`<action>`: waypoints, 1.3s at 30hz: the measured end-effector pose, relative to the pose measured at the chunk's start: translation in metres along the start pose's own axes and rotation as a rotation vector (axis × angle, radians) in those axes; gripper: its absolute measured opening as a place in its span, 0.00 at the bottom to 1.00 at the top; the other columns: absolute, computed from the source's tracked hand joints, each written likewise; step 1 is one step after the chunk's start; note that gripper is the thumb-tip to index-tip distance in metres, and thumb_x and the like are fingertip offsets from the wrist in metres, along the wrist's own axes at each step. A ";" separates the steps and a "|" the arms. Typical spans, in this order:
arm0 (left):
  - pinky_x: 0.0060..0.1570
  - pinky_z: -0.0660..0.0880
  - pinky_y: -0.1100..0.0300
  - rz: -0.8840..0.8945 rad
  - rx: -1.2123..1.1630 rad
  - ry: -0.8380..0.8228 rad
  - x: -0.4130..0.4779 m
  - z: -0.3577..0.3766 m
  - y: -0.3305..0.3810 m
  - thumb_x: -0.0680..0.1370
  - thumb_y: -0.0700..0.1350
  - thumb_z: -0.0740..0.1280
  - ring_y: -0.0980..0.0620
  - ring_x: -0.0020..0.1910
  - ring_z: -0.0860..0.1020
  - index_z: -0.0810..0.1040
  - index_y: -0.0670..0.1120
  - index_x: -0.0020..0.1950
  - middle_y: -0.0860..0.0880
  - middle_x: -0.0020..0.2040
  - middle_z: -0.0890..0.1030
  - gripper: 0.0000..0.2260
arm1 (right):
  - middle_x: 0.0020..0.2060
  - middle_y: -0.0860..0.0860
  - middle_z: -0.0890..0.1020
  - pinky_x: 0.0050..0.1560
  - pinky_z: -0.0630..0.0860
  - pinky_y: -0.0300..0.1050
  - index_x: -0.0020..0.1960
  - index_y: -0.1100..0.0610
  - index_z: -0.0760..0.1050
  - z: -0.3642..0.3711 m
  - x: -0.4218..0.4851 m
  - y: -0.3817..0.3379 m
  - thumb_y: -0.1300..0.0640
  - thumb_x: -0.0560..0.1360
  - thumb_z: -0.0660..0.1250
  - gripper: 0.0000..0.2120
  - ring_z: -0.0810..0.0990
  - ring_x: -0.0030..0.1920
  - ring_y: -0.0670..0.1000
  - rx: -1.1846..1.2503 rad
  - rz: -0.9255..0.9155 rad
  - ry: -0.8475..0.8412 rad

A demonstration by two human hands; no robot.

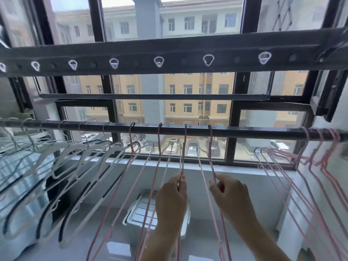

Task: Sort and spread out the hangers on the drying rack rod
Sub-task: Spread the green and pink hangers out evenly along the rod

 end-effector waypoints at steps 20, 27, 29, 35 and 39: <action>0.31 0.75 0.67 -0.009 -0.006 -0.042 0.000 0.007 -0.002 0.78 0.52 0.58 0.58 0.28 0.77 0.75 0.50 0.62 0.53 0.32 0.80 0.15 | 0.19 0.44 0.67 0.35 0.68 0.21 0.44 0.58 0.80 0.001 0.001 0.011 0.57 0.75 0.66 0.06 0.74 0.32 0.32 -0.019 0.027 -0.031; 0.42 0.79 0.58 0.042 0.098 -0.024 -0.006 -0.009 0.006 0.75 0.60 0.58 0.57 0.41 0.78 0.69 0.47 0.65 0.52 0.52 0.77 0.24 | 0.20 0.44 0.69 0.37 0.66 0.20 0.57 0.60 0.78 -0.012 -0.004 0.023 0.51 0.74 0.66 0.16 0.74 0.34 0.29 0.037 0.071 -0.038; 0.48 0.78 0.54 0.110 0.096 0.023 -0.010 -0.020 0.026 0.75 0.60 0.59 0.53 0.49 0.77 0.69 0.47 0.65 0.50 0.55 0.75 0.25 | 0.19 0.43 0.70 0.34 0.66 0.19 0.54 0.62 0.80 -0.021 -0.005 0.022 0.47 0.73 0.65 0.20 0.74 0.32 0.29 0.073 0.050 -0.016; 0.44 0.77 0.61 0.289 -0.078 0.050 -0.035 -0.029 0.112 0.71 0.63 0.57 0.65 0.51 0.73 0.66 0.59 0.65 0.66 0.54 0.70 0.23 | 0.18 0.42 0.70 0.32 0.66 0.22 0.53 0.57 0.81 -0.058 -0.012 0.025 0.38 0.68 0.60 0.27 0.74 0.27 0.36 0.100 0.034 0.065; 0.38 0.74 0.72 0.433 -0.239 -0.021 -0.076 0.001 0.161 0.73 0.64 0.58 0.68 0.48 0.76 0.70 0.61 0.61 0.62 0.53 0.76 0.18 | 0.31 0.39 0.76 0.30 0.66 0.22 0.54 0.53 0.81 -0.101 -0.028 0.034 0.38 0.67 0.59 0.26 0.73 0.26 0.36 0.049 0.037 0.079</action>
Point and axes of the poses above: each hand's wrist, its own x-axis towards the middle knuckle, its own z-axis out of the palm, y = z × x, the point moved 10 cm from there along x, towards the middle knuckle
